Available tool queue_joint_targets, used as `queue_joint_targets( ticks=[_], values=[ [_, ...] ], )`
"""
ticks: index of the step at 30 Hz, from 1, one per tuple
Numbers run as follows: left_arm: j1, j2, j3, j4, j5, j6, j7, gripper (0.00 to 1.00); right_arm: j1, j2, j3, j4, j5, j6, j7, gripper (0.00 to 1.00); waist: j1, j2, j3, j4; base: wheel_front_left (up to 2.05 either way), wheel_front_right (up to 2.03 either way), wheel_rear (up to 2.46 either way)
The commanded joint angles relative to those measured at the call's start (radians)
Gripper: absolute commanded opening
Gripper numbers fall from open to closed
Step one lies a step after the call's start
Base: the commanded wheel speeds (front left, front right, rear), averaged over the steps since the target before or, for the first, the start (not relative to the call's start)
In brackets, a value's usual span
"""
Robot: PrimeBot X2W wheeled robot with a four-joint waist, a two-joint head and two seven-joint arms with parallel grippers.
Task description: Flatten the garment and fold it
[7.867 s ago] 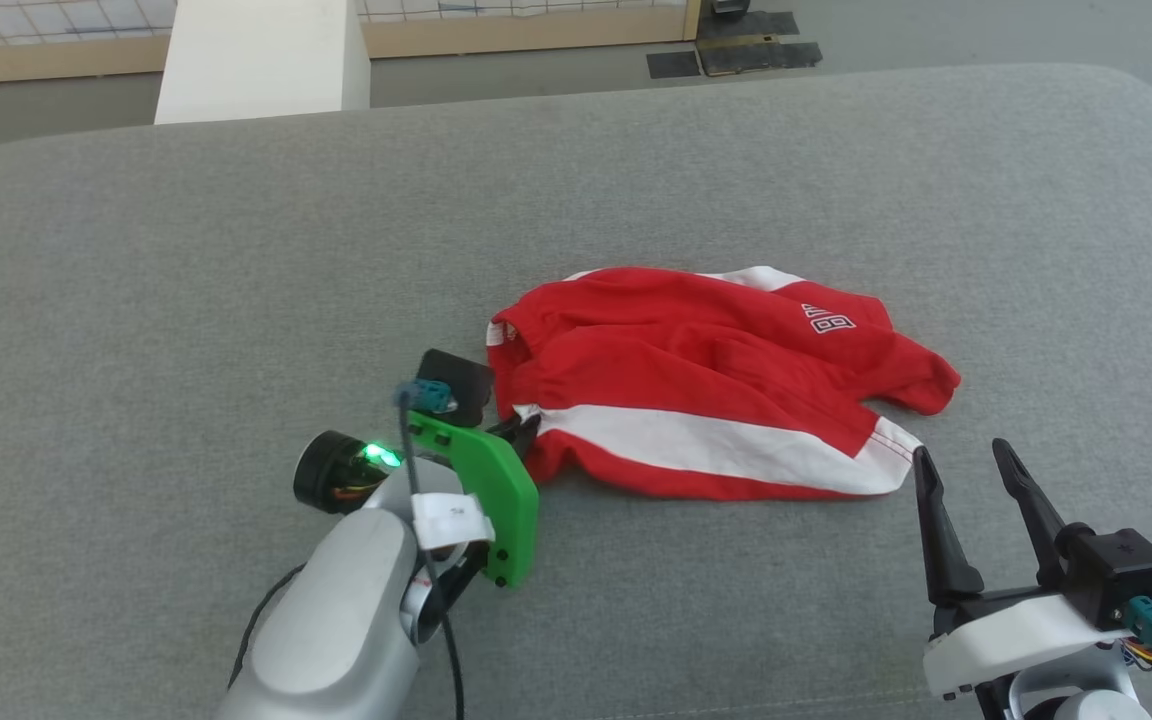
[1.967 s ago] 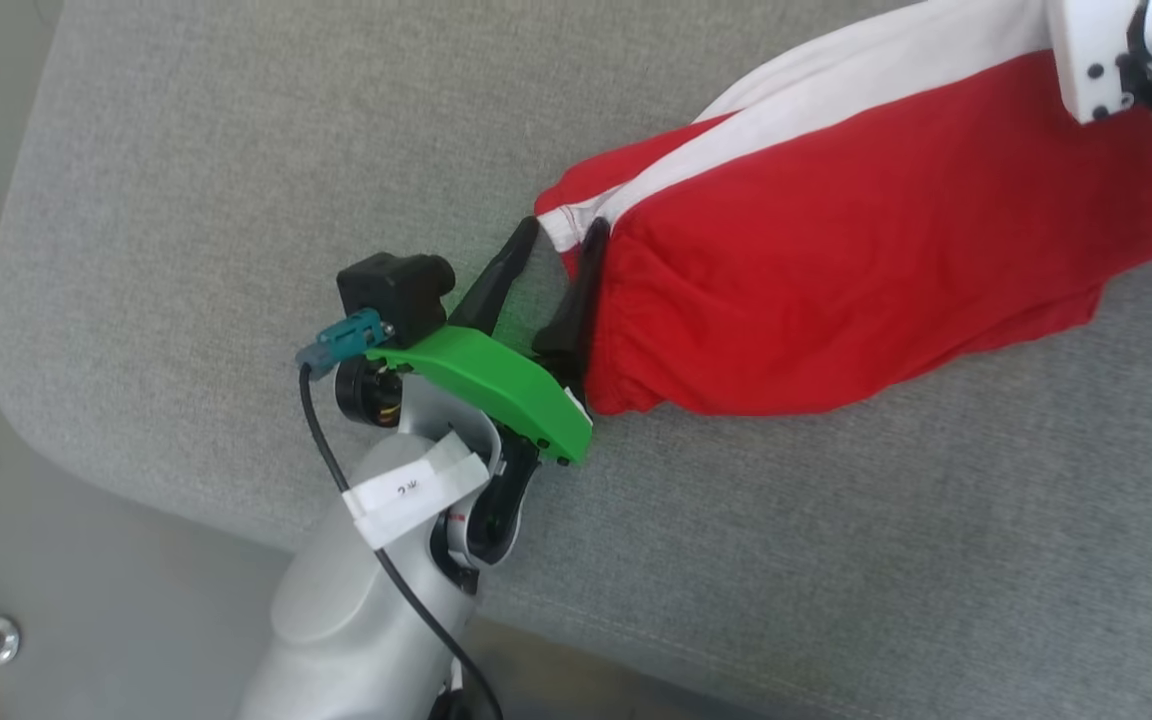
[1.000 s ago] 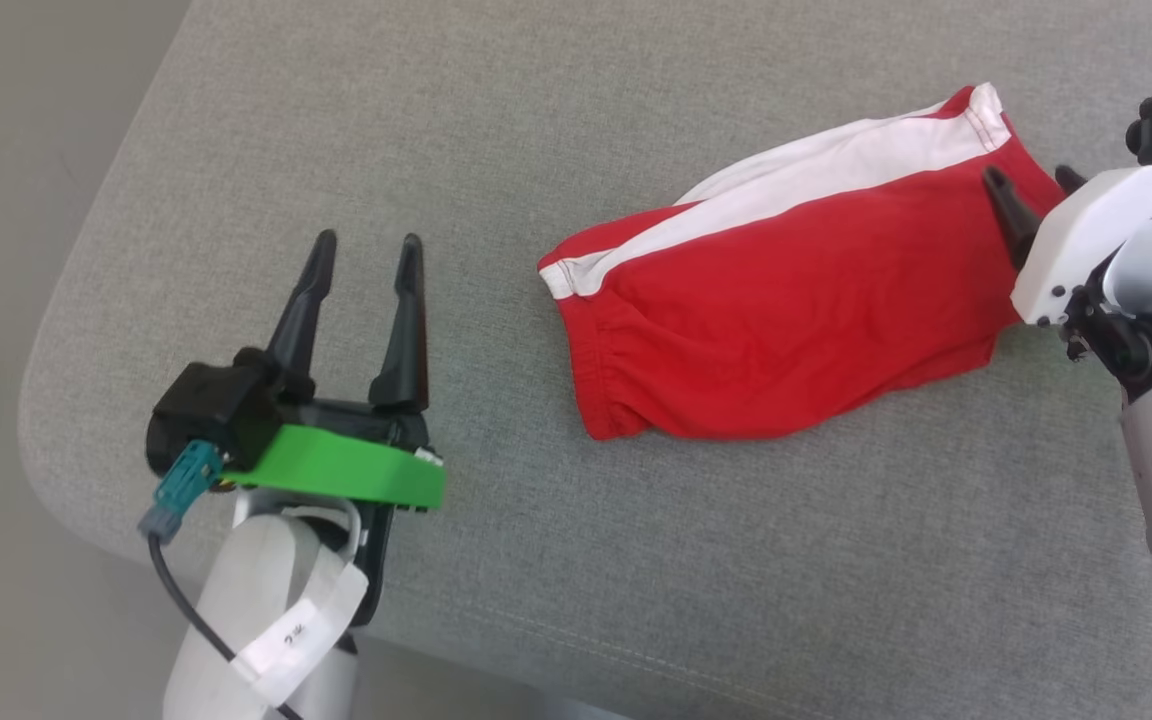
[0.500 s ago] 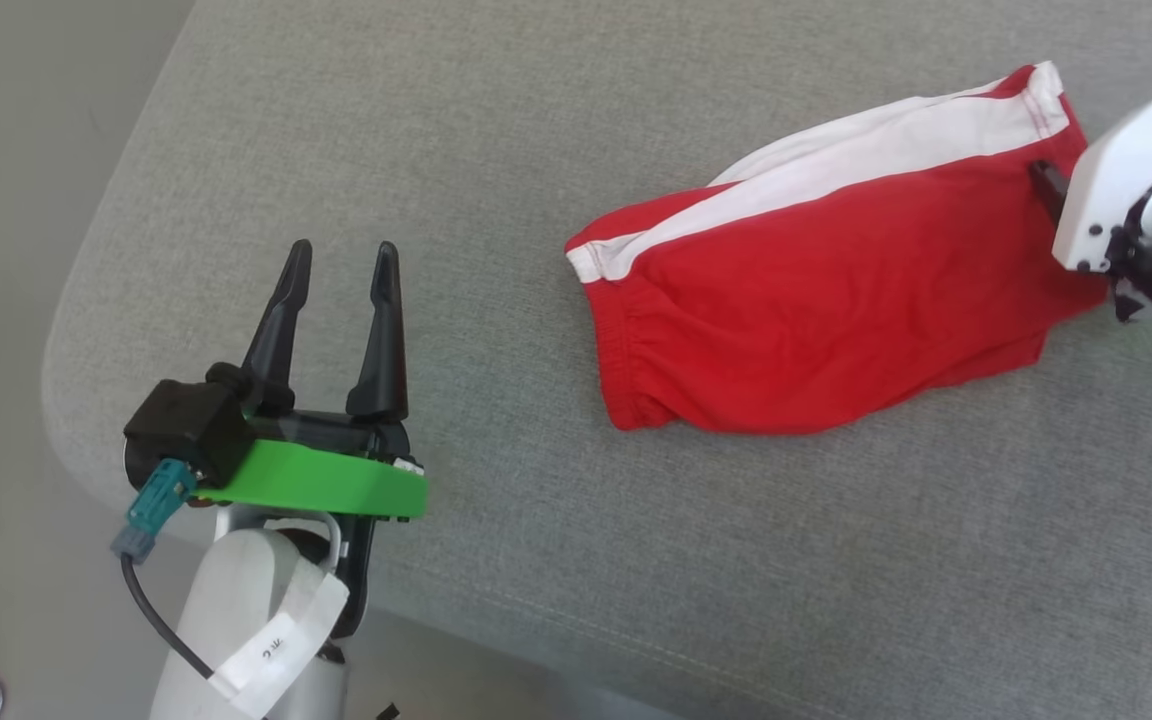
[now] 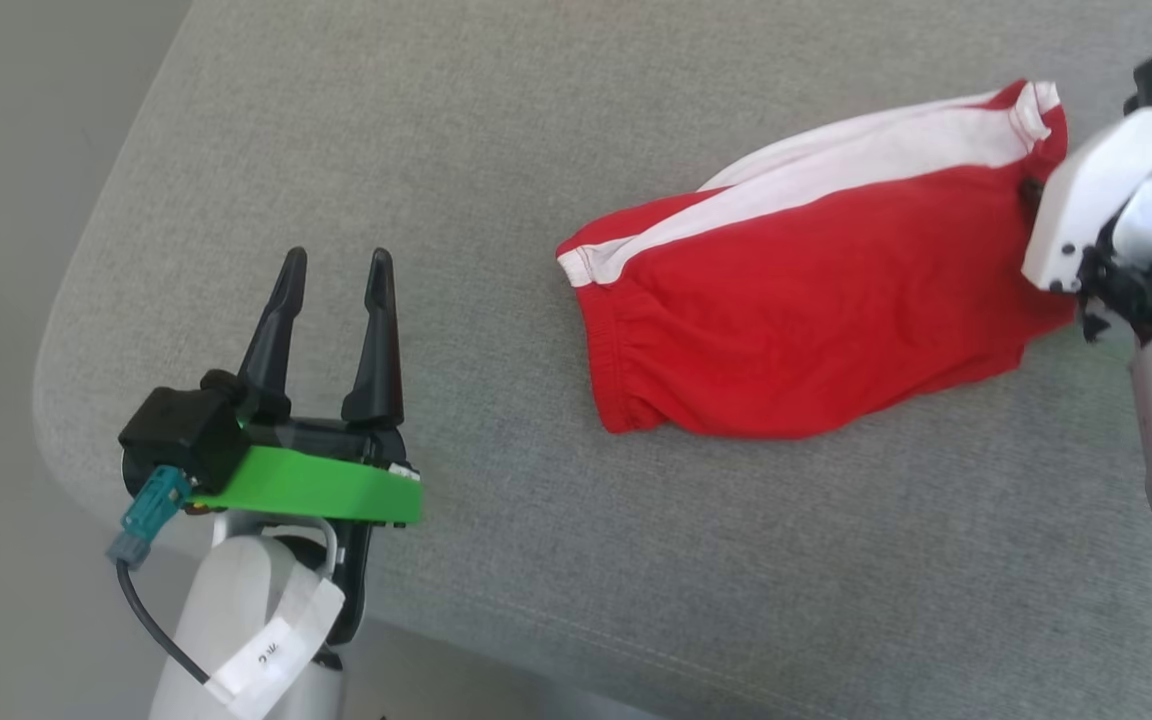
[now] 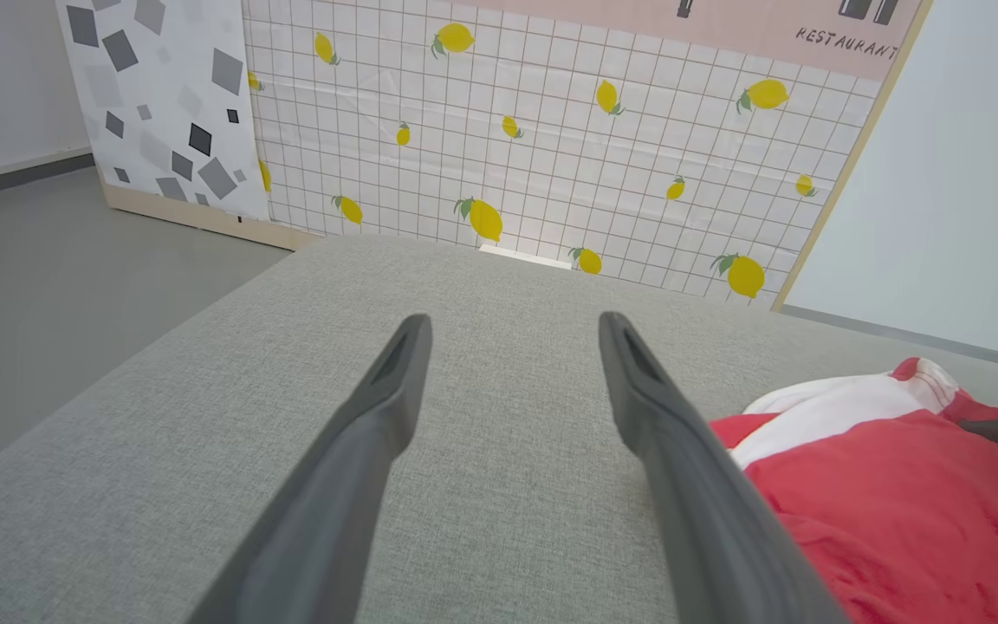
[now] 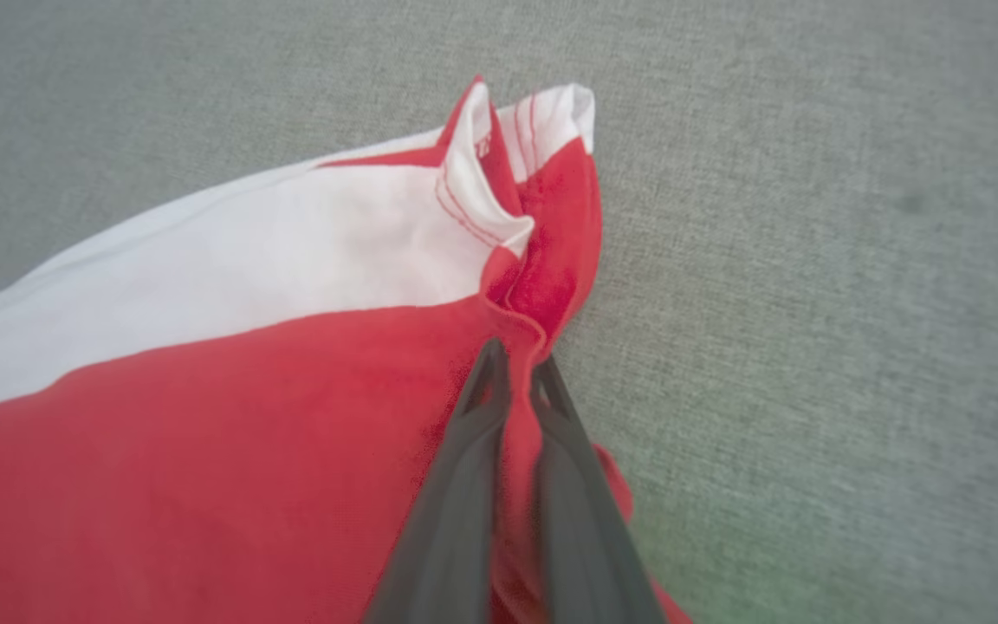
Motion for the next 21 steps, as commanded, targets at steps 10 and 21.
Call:
queue_joint_targets(
  ticks=[10,21],
  values=[
    [0.059,-0.004,-0.005,0.018,0.023,-0.005,-0.004,1.0,0.186,-0.063,-0.07,-0.148,-0.004,-0.001,-0.054,0.0,0.0,0.0,-0.083,-0.092,0.0,0.0,0.0],
    [0.075,-0.004,-0.032,0.027,0.025,-0.008,-0.004,1.0,0.345,-0.087,-0.192,-0.404,-0.208,-0.001,-0.004,0.0,0.0,0.0,-0.112,-0.126,0.0,0.0,0.0]
  ],
)
